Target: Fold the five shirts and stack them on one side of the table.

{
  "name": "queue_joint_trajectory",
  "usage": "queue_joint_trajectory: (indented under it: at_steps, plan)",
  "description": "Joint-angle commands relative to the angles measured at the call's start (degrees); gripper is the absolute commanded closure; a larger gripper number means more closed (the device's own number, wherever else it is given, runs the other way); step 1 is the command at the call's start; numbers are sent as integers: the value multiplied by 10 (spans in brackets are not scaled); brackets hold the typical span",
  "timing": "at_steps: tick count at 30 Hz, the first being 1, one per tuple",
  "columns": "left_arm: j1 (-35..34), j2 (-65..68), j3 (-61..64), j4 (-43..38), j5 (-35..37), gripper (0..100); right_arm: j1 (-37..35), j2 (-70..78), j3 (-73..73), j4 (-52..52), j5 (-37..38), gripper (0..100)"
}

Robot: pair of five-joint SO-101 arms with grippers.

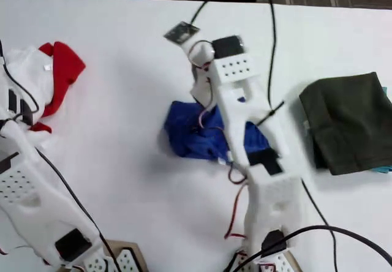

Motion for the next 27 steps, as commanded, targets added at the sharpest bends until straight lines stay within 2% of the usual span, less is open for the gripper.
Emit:
queue_joint_trajectory:
  at_steps: [1,9,19,21,27]
  plan:
    - [7,-41,-2,-6,-7,816,28,-119,109,0,1,978]
    - [38,-42,-3,-5,-4,816,74,-235,315,-29,44,978]
    - [50,-42,-6,-2,-3,816,76,-323,505,-109,73,976]
    - [50,-42,-6,-2,-4,816,76,-342,514,-110,76,946]
    - [50,-42,-6,-2,-3,816,73,-413,513,-109,80,768]
